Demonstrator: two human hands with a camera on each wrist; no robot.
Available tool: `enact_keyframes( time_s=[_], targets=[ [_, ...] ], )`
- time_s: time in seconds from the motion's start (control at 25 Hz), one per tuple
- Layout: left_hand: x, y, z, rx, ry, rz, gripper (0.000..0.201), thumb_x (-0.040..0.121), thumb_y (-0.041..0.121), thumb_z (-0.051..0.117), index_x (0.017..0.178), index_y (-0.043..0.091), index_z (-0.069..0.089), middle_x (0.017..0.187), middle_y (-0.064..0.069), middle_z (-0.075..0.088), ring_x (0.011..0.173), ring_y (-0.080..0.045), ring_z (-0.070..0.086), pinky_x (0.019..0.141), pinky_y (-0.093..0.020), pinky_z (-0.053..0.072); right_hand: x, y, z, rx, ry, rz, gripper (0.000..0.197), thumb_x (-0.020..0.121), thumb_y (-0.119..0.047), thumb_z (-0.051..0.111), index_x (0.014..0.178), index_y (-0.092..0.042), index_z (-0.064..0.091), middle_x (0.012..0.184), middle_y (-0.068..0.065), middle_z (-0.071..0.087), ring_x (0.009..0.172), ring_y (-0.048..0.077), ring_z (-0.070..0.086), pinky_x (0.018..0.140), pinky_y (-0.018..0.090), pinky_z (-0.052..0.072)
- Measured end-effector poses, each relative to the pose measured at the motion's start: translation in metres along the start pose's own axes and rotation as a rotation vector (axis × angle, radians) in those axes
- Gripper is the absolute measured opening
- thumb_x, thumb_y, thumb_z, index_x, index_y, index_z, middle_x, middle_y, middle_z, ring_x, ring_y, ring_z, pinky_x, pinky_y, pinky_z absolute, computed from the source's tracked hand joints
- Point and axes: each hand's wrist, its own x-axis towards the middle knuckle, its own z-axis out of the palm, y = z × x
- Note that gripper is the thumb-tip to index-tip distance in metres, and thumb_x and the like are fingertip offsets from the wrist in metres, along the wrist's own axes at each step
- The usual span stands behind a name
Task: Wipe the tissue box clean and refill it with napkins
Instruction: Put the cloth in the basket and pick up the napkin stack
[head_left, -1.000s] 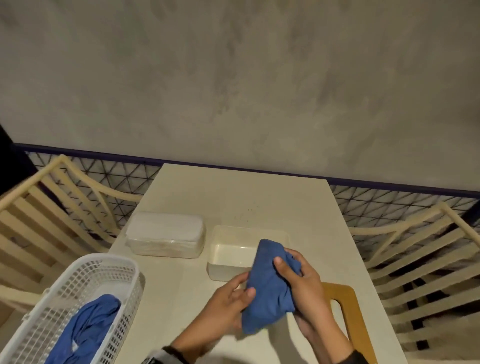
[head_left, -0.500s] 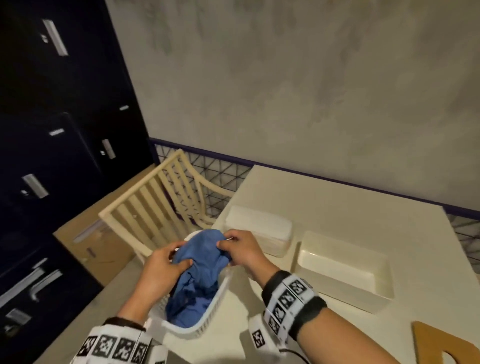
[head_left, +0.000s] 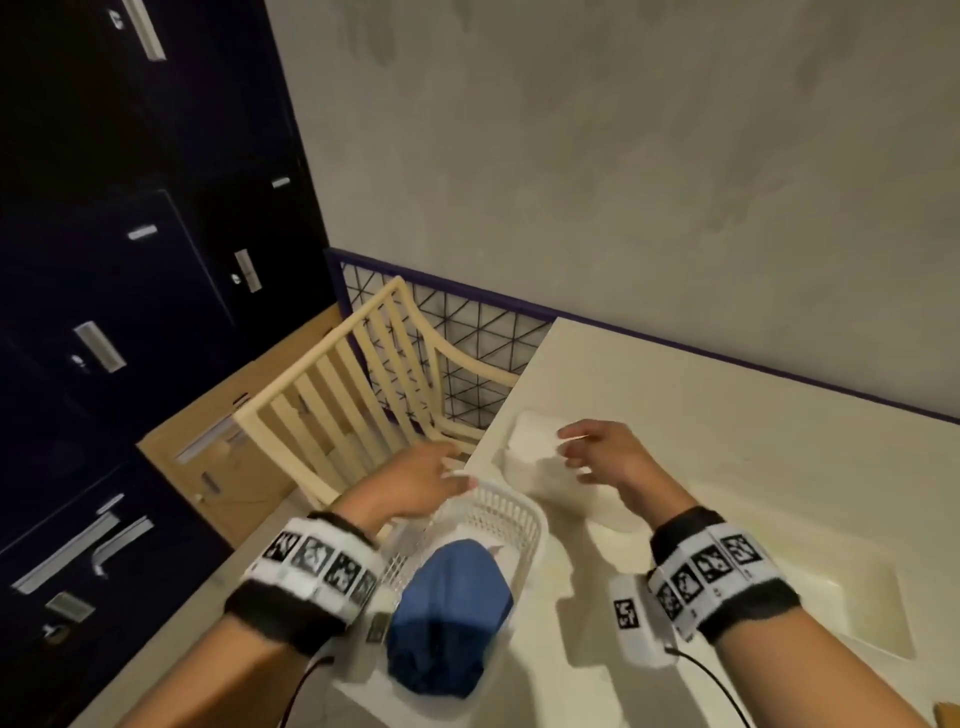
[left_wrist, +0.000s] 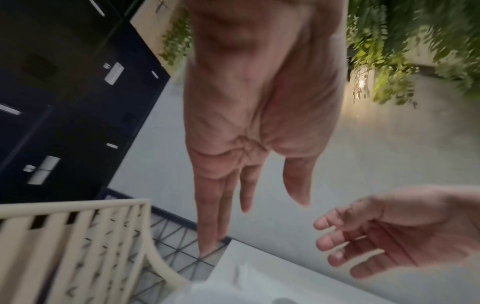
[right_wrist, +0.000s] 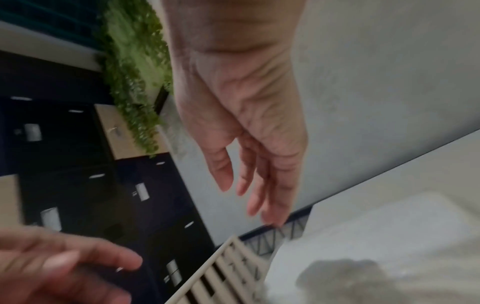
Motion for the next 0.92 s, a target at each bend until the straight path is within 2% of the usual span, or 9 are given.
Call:
enact_keyframes(
  time_s=[0.08, 0.16, 0.24, 0.4, 0.52, 0.64, 0.76, 0.84, 0.92],
  targets=[
    [0.039, 0.033, -0.007, -0.057, -0.009, 0.008, 0.067, 0.089, 0.052, 0.045, 0.144, 0.019, 0.024, 0.149, -0.008, 0.036, 0.133, -0.025, 0.038, 0.099, -0.031, 0.035, 0.017, 0.004, -0.033, 0.018, 0.175, 0.018, 0.029, 0.087, -0.001, 0.058, 0.115, -0.006, 0.060, 0.098, 0.010, 0.060, 0.087, 0.022, 0.052, 0.059, 0.022, 0.038],
    [0.081, 0.055, 0.001, 0.057, -0.092, -0.025, 0.078, 0.085, 0.065, 0.035, 0.145, 0.015, 0.022, 0.153, -0.008, 0.028, 0.137, -0.029, 0.033, 0.109, -0.041, 0.031, 0.040, 0.018, -0.051, 0.019, 0.274, 0.127, 0.041, 0.086, -0.007, 0.062, 0.126, -0.007, 0.052, 0.121, 0.014, 0.055, 0.110, 0.029, 0.051, 0.076, 0.027, 0.041],
    [0.116, 0.067, 0.012, 0.176, -0.161, -0.067, 0.086, 0.081, 0.072, 0.029, 0.143, 0.012, 0.028, 0.151, -0.011, 0.033, 0.133, -0.031, 0.038, 0.108, -0.044, 0.033, 0.065, 0.039, -0.058, -0.058, 0.313, 0.240, 0.057, 0.084, -0.015, 0.066, 0.135, -0.006, 0.041, 0.140, 0.018, 0.043, 0.125, 0.036, 0.043, 0.096, 0.038, 0.042],
    [0.161, 0.082, 0.030, 0.334, -0.162, -0.114, 0.076, 0.091, 0.060, 0.018, 0.136, 0.002, 0.039, 0.146, -0.017, 0.039, 0.131, -0.031, 0.041, 0.106, -0.037, 0.033, 0.100, 0.062, -0.054, -0.060, 0.303, 0.347, 0.084, 0.084, -0.024, 0.067, 0.145, -0.006, 0.013, 0.146, 0.024, 0.030, 0.131, 0.040, 0.034, 0.101, 0.052, 0.041],
    [0.169, 0.090, 0.040, 0.355, -0.181, -0.119, 0.069, 0.096, 0.052, 0.013, 0.136, 0.002, 0.039, 0.145, -0.017, 0.041, 0.133, -0.029, 0.038, 0.107, -0.034, 0.030, 0.104, 0.072, -0.044, -0.023, 0.290, 0.416, 0.093, 0.087, -0.035, 0.062, 0.146, -0.010, -0.006, 0.148, 0.024, 0.028, 0.132, 0.040, 0.035, 0.104, 0.049, 0.038],
    [0.165, 0.095, 0.041, 0.330, -0.169, -0.106, 0.065, 0.096, 0.050, 0.018, 0.135, 0.002, 0.039, 0.144, -0.016, 0.042, 0.133, -0.029, 0.039, 0.105, -0.032, 0.032, 0.098, 0.070, -0.041, -0.044, 0.333, 0.370, 0.080, 0.092, -0.034, 0.055, 0.146, -0.008, 0.003, 0.147, 0.022, 0.033, 0.131, 0.038, 0.037, 0.105, 0.045, 0.036],
    [0.145, 0.102, 0.023, 0.230, -0.081, -0.101, 0.067, 0.093, 0.054, 0.026, 0.133, 0.002, 0.041, 0.141, -0.016, 0.046, 0.126, -0.030, 0.046, 0.088, -0.031, 0.038, 0.070, 0.038, -0.057, 0.022, 0.337, 0.240, 0.069, 0.093, -0.027, 0.056, 0.145, -0.009, 0.015, 0.147, 0.018, 0.033, 0.128, 0.037, 0.041, 0.102, 0.043, 0.040],
    [0.119, 0.114, 0.005, 0.189, 0.002, -0.082, 0.071, 0.091, 0.056, 0.034, 0.138, 0.004, 0.031, 0.144, -0.015, 0.041, 0.129, -0.032, 0.043, 0.093, -0.035, 0.039, 0.033, 0.009, -0.079, 0.019, 0.305, 0.152, 0.065, 0.093, -0.027, 0.056, 0.145, -0.014, 0.021, 0.149, 0.012, 0.033, 0.126, 0.034, 0.042, 0.092, 0.042, 0.042],
    [0.082, 0.132, -0.007, 0.295, 0.105, 0.029, 0.074, 0.087, 0.059, 0.040, 0.139, 0.007, 0.030, 0.144, -0.014, 0.042, 0.128, -0.032, 0.044, 0.098, -0.039, 0.041, -0.019, -0.013, -0.105, -0.074, 0.284, 0.060, 0.061, 0.092, -0.027, 0.056, 0.145, -0.017, 0.027, 0.147, 0.007, 0.035, 0.116, 0.029, 0.049, 0.080, 0.037, 0.046]
  ],
)
